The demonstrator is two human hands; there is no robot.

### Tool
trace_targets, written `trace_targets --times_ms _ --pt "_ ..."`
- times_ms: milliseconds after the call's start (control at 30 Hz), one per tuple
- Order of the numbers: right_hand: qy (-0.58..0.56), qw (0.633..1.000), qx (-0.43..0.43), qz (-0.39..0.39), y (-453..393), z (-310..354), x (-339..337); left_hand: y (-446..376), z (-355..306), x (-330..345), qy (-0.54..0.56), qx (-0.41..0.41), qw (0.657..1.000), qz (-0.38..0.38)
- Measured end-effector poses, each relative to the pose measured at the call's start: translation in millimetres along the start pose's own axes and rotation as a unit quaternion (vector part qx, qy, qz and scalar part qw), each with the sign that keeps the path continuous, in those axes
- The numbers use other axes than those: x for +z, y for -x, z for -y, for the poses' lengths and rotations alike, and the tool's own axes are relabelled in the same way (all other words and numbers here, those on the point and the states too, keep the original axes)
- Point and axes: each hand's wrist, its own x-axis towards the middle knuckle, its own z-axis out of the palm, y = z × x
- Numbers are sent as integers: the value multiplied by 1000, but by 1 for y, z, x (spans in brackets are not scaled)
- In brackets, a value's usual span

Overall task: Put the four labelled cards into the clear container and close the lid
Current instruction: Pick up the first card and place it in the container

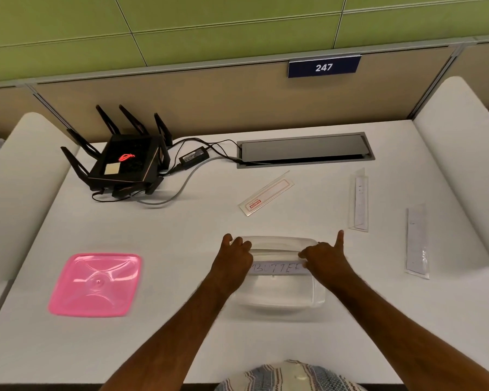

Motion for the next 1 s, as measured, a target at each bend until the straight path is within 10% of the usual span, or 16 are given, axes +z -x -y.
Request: trace_targets --times_ms 667,1000 --pt "-32 998 -25 -54 3 -4 -3 3 -11 17 35 -62 997 -28" --pt "-117 974 -14 -193 8 -8 -30 3 -10 12 137 -79 945 -286"
